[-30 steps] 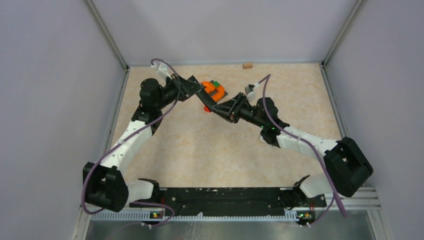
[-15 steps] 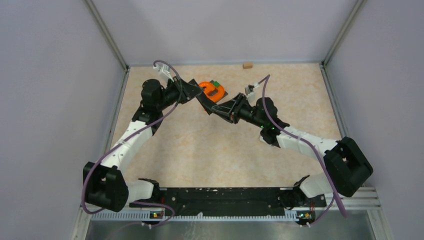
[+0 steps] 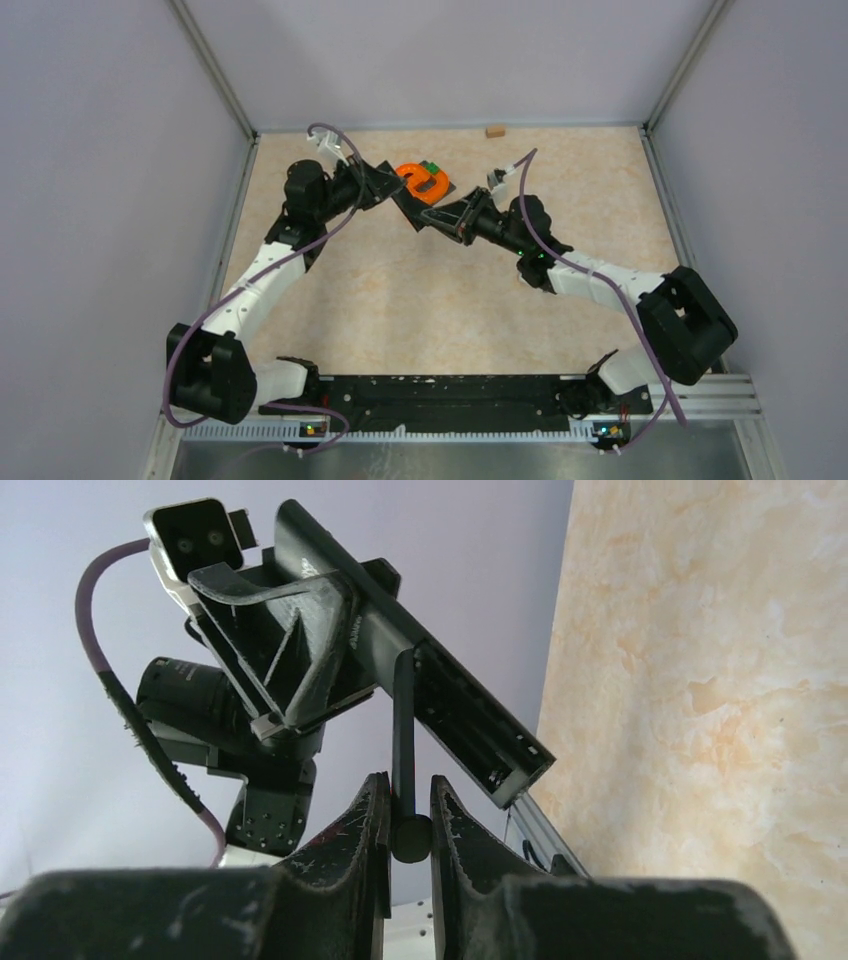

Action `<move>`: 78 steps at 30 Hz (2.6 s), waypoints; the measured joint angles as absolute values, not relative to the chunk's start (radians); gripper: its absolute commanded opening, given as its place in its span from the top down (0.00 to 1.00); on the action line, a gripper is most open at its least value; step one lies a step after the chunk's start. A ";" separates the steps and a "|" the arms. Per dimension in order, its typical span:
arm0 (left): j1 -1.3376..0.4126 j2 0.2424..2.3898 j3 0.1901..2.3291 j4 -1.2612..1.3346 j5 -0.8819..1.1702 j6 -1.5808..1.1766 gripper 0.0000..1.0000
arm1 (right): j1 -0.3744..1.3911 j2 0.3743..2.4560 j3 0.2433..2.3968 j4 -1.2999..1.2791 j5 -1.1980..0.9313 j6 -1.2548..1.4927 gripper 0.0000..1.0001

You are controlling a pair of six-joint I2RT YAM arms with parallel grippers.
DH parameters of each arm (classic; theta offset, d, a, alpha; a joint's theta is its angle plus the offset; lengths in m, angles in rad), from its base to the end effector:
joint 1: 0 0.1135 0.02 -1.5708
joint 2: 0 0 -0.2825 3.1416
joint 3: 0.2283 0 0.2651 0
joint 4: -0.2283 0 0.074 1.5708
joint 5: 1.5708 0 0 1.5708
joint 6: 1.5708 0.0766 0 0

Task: Load the batteries into the remote control
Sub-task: Remove the battery cover from the remote control, then place the battery cover at the center of the board, then pick up the battery from the center of the board.

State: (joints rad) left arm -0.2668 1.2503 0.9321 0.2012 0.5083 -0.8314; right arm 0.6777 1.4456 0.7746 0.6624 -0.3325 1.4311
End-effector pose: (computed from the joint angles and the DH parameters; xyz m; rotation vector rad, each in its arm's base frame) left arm 0.3133 -0.1243 0.3414 -0.1013 1.8320 -1.2260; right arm 0.2731 0.2519 0.2790 0.4084 1.8990 1.8107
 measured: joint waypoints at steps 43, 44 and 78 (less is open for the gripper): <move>-0.269 1.082 0.852 0.000 0.345 -0.689 1.00 | 0.672 1.500 0.753 -0.154 0.113 1.014 0.42; -0.269 1.082 0.852 0.001 0.353 -0.689 1.00 | 0.670 1.490 0.774 -0.191 0.128 0.992 0.46; -0.269 1.106 0.847 0.075 0.665 -0.735 1.00 | 0.274 1.407 0.792 -0.553 0.351 0.468 0.61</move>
State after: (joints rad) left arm -0.2691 1.1061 0.8467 0.0750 0.6655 -0.7349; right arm 0.2737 1.4067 0.7918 -0.5533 0.3508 0.4683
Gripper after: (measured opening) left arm 0.239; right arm 0.392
